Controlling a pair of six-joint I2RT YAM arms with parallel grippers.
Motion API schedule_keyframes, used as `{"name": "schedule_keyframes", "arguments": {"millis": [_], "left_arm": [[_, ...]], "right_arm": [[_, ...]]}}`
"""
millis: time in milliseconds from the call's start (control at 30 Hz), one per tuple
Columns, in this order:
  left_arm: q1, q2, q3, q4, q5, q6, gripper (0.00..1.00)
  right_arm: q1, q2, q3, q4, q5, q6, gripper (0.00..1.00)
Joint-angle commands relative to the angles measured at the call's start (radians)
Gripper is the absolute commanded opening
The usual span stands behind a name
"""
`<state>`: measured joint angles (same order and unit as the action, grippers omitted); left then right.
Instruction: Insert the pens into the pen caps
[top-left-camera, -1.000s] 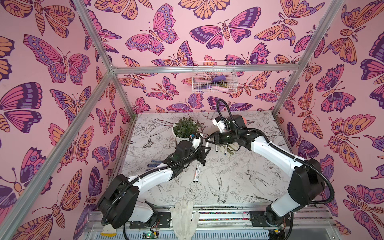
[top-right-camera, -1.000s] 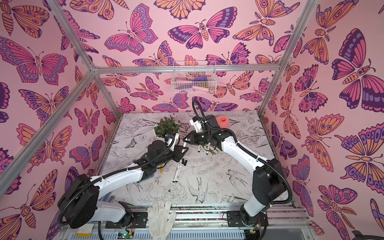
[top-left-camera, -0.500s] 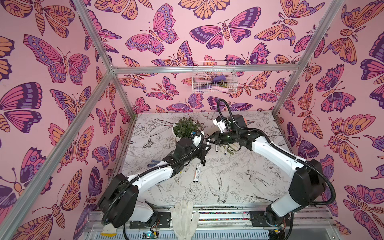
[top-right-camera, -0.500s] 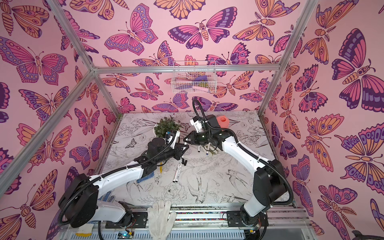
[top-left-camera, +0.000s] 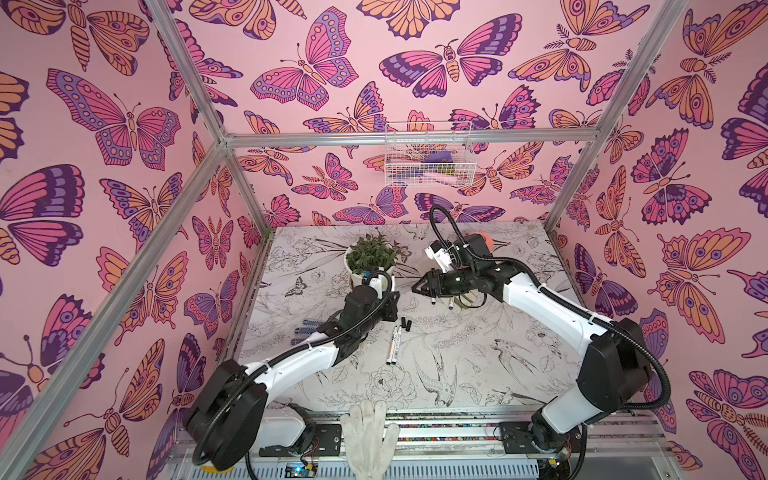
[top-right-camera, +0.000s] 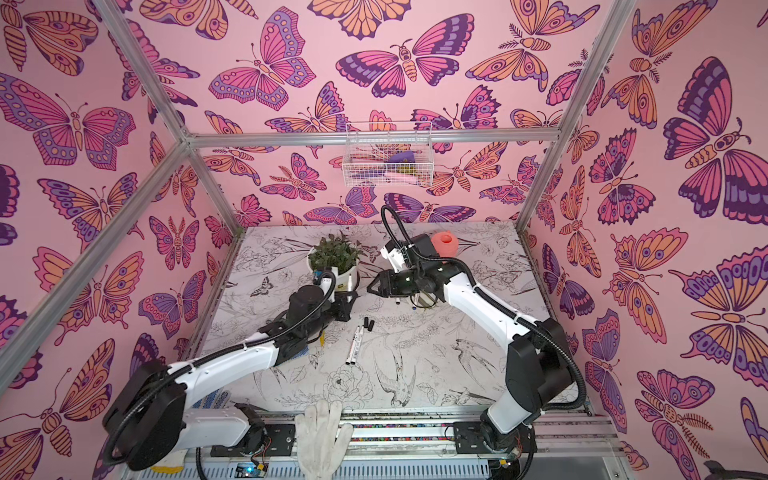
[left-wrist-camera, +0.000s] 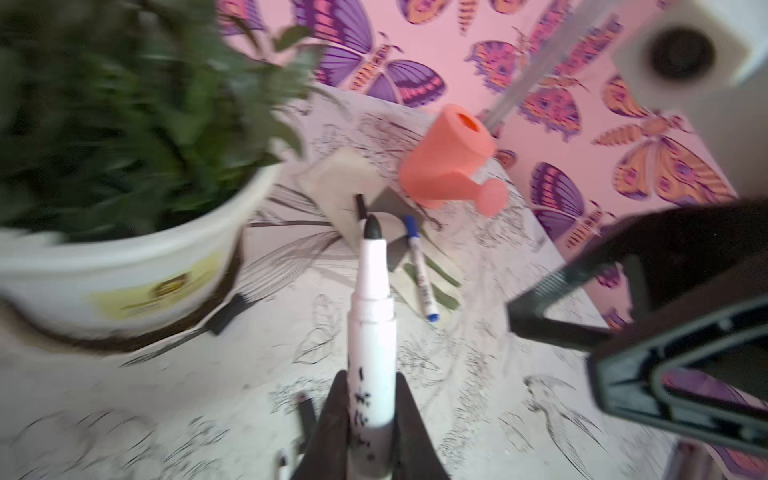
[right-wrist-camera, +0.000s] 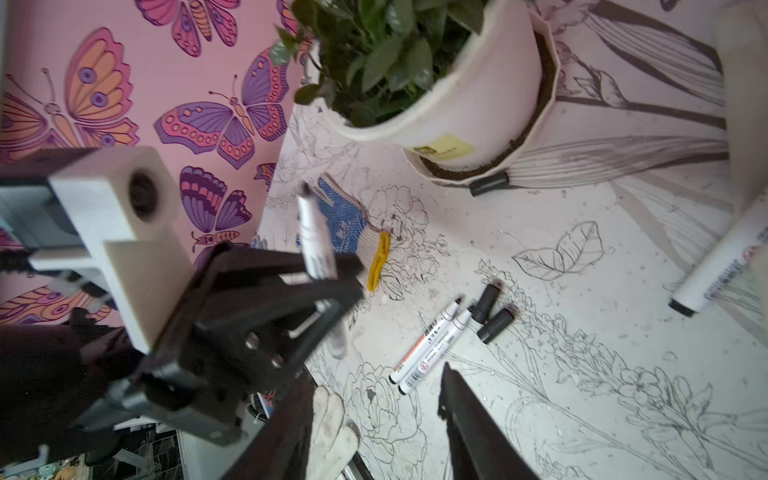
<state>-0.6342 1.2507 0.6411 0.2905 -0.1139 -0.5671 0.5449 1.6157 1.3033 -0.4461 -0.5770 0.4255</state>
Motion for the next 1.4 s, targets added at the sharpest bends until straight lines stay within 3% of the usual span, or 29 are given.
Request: {"name": "schedule_keyframes", "arguments": {"millis": [0,200,567,833,1367], "left_arm": [[0.028,-0.091,-0.038,-0.087,-0.259,-0.102,0.00],[0.046,-0.180,-0.058,-0.152,-0.312,-0.080,0.00],[0.056,-0.223,-0.081,-0.159,-0.314,-0.079,0.00],[0.073,-0.243,-0.083,-0.178,-0.311,-0.068,0.00],[0.086,-0.235,-0.078,-0.180,-0.304,-0.081,0.00]], "right_arm": [[0.039,0.083,0.001,-0.153,0.079,-0.126,0.52],[0.123,0.261,0.123,-0.297,0.163,-0.203,0.51],[0.178,0.472,0.292,-0.381,0.323,-0.186,0.50],[0.215,0.547,0.349,-0.405,0.424,-0.193,0.48],[0.213,0.541,0.318,-0.419,0.580,-0.194,0.46]]}}
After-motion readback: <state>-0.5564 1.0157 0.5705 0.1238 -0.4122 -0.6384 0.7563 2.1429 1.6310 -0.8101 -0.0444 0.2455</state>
